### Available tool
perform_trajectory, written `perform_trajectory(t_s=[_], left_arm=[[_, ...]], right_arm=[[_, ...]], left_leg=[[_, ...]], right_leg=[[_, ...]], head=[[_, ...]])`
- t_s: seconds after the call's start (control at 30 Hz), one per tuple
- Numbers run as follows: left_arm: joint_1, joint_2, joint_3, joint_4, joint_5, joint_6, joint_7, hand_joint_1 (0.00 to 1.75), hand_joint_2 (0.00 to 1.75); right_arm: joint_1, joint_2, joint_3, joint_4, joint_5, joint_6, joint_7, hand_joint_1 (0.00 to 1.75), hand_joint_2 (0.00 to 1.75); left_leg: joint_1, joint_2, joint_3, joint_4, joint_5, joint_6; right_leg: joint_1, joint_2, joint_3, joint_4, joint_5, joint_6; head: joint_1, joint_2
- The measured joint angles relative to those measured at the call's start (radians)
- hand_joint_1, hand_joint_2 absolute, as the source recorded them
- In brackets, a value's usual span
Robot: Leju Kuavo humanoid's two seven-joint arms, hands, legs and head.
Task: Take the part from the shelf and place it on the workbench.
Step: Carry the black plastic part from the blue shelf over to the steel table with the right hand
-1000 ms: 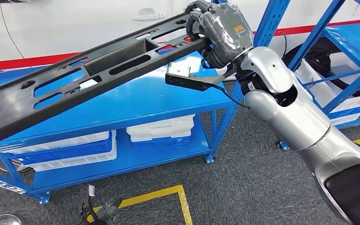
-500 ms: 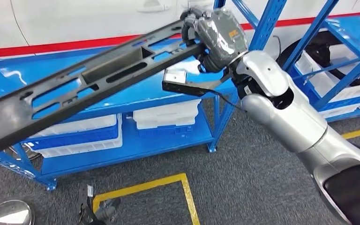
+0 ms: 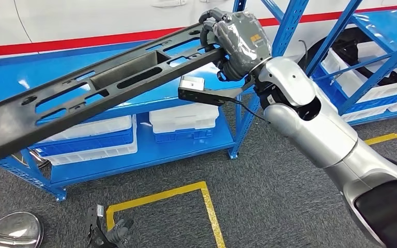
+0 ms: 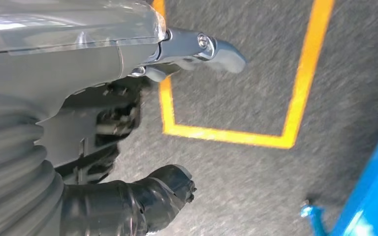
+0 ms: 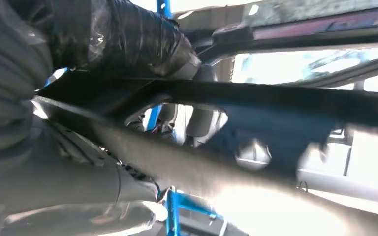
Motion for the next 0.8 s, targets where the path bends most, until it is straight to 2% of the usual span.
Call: perform_trajectory(t_s=[0.03, 0.07, 0.1, 0.17, 0.2, 0.23, 0.27, 0.3, 0.33, 0.4, 0.43, 0.47, 0.53, 0.6, 0.67, 0.7, 0.73, 0.77, 0.8], left_arm=[[0.001, 0.0, 0.0, 0.0, 0.002, 0.002, 0.0, 0.0, 1.75], [0.002, 0.001, 0.0, 0.0, 0.003, 0.004, 0.0, 0.0, 1.75], [0.002, 0.002, 0.0, 0.0, 0.004, 0.005, 0.0, 0.0, 1.75], [0.003, 0.006, 0.0, 0.0, 0.005, 0.007, 0.0, 0.0, 1.75], [0.003, 0.008, 0.0, 0.0, 0.006, 0.008, 0.0, 0.0, 1.75], [0.004, 0.011, 0.0, 0.0, 0.006, 0.008, 0.001, 0.0, 1.75], [0.004, 0.013, 0.0, 0.0, 0.006, 0.009, 0.001, 0.0, 1.75], [0.004, 0.014, 0.0, 0.0, 0.006, 0.009, 0.001, 0.0, 1.75], [0.003, 0.014, 0.0, 0.0, 0.006, 0.01, 0.001, 0.0, 1.75], [0.003, 0.014, 0.001, 0.0, 0.005, 0.011, 0.001, 0.0, 1.75], [0.002, 0.014, 0.001, 0.0, 0.005, 0.011, 0.001, 0.0, 1.75], [0.002, 0.014, 0.001, 0.0, 0.005, 0.011, 0.002, 0.0, 1.75], [0.002, 0.014, 0.001, 0.0, 0.004, 0.011, 0.002, 0.0, 1.75], [0.003, 0.014, 0.002, 0.0, 0.004, 0.011, 0.003, 0.0, 1.75], [0.003, 0.014, 0.002, 0.0, 0.003, 0.011, 0.003, 0.0, 1.75], [0.003, 0.014, 0.002, 0.0, 0.003, 0.011, 0.003, 0.0, 1.75], [0.003, 0.014, 0.002, 0.0, 0.003, 0.011, 0.003, 0.0, 1.75], [0.003, 0.014, 0.002, 0.0, 0.003, 0.011, 0.003, 0.0, 1.75], [0.003, 0.014, 0.002, 0.0, 0.003, 0.011, 0.003, 0.0, 1.75]], right_arm=[[-0.001, 0.005, 0.0, 0.002, 0.0, 0.0, 0.0, 1.75, 1.75], [-0.002, 0.011, 0.001, 0.004, 0.0, 0.0, 0.0, 1.75, 1.75], [-0.003, 0.017, 0.001, 0.006, 0.0, 0.0, 0.0, 1.75, 1.75], [-0.003, 0.028, 0.004, 0.011, 0.0, -0.001, 0.0, 1.75, 1.75], [-0.001, 0.032, 0.006, 0.013, 0.0, -0.001, 0.0, 1.75, 1.75], [0.001, 0.035, 0.008, 0.016, 0.0, -0.001, 0.001, 1.75, 1.75], [0.002, 0.037, 0.009, 0.019, -0.001, -0.002, 0.003, 1.75, 1.75], [0.003, 0.039, 0.009, 0.021, -0.001, -0.003, 0.005, 1.75, 1.75], [0.003, 0.041, 0.009, 0.024, -0.002, -0.005, 0.007, 1.75, 1.75], [0.004, 0.045, 0.009, 0.029, -0.003, -0.012, 0.008, 1.75, 1.75], [0.005, 0.046, 0.008, 0.031, -0.003, -0.016, 0.008, 1.75, 1.75], [0.006, 0.047, 0.008, 0.033, -0.004, -0.019, 0.008, 1.75, 1.75], [0.007, 0.048, 0.007, 0.038, -0.004, -0.022, 0.008, 1.75, 1.75], [0.008, 0.047, 0.005, 0.042, -0.004, -0.022, 0.007, 1.75, 1.75], [0.009, 0.047, 0.004, 0.046, -0.005, -0.022, 0.007, 1.75, 1.75], [0.01, 0.047, 0.004, 0.049, -0.005, -0.022, 0.007, 1.75, 1.75], [0.012, 0.047, 0.005, 0.051, -0.006, -0.022, 0.007, 1.75, 1.75], [0.012, 0.047, 0.005, 0.053, -0.006, -0.022, 0.007, 1.75, 1.75], [0.012, 0.047, 0.005, 0.054, -0.006, -0.022, 0.007, 1.75, 1.75]], left_leg=[[-0.002, -0.001, 0.0, -0.003, -0.002, -0.004], [-0.005, -0.002, -0.006, 0.01, -0.017, -0.008], [-0.006, -0.004, -0.021, 0.044, -0.045, -0.013], [0.0, -0.005, -0.063, 0.161, -0.112, -0.028], [0.004, -0.004, -0.08, 0.212, -0.131, -0.035], [0.009, -0.004, -0.082, 0.233, -0.132, -0.043], [0.014, -0.003, -0.065, 0.218, -0.118, -0.051], [0.019, -0.001, -0.031, 0.17, -0.094, -0.059], [0.021, 0.0, 0.006, 0.115, -0.084, -0.066], [0.02, -0.003, 0.046, 0.056, -0.075, -0.06], [0.017, -0.007, 0.046, 0.054, -0.084, -0.049], [0.016, -0.009, 0.042, 0.06, -0.082, -0.035], [0.018, -0.01, 0.037, 0.058, -0.087, -0.015], [0.02, -0.009, 0.034, 0.055, -0.082, -0.004], [0.018, -0.008, 0.03, 0.054, -0.079, 0.002], [0.017, -0.007, 0.028, 0.053, -0.078, 0.004], [0.014, -0.007, 0.026, 0.053, -0.076, 0.006], [0.012, -0.008, 0.026, 0.053, -0.075, 0.007], [0.009, -0.008, 0.026, 0.053, -0.074, 0.009]], right_leg=[[-0.003, -0.001, 0.008, -0.025, 0.018, 0.0], [-0.008, -0.004, 0.015, -0.048, 0.035, 0.001], [-0.015, -0.007, 0.019, -0.063, 0.047, 0.006], [-0.021, -0.01, 0.008, -0.06, 0.056, 0.014], [-0.024, -0.01, -0.001, -0.053, 0.056, 0.018], [-0.029, -0.01, -0.012, -0.042, 0.055, 0.025], [-0.034, -0.009, -0.022, -0.029, 0.052, 0.033], [-0.041, -0.009, -0.032, -0.014, 0.047, 0.044], [-0.046, -0.009, -0.043, 0.003, 0.039, 0.056], [-0.049, -0.006, -0.063, 0.038, 0.025, 0.078], [-0.047, -0.004, -0.072, 0.052, 0.02, 0.085], [-0.045, -0.002, -0.077, 0.061, 0.017, 0.089], [-0.047, 0.0, -0.085, 0.074, 0.01, 0.094], [-0.052, 0.002, -0.105, 0.125, -0.029, 0.103], [-0.054, 0.003, -0.155, 0.241, -0.095, 0.11], [-0.054, 0.003, -0.18, 0.298, -0.119, 0.111], [-0.053, 0.003, -0.195, 0.333, -0.126, 0.109], [-0.052, 0.004, -0.192, 0.33, -0.112, 0.104], [-0.049, 0.005, -0.17, 0.29, -0.083, 0.096]], head=[[0.0, 0.0], [0.0, 0.0], [0.0, 0.0], [-0.001, 0.0], [0.0, 0.0], [-0.001, 0.0], [-0.001, 0.0], [-0.001, 0.0], [-0.001, 0.0], [-0.001, 0.0], [-0.002, 0.0], [-0.002, 0.0], [-0.002, 0.0], [-0.001, 0.0], [-0.001, 0.0], [-0.002, 0.0], [-0.002, 0.0], [-0.002, 0.0], [-0.002, 0.0]])
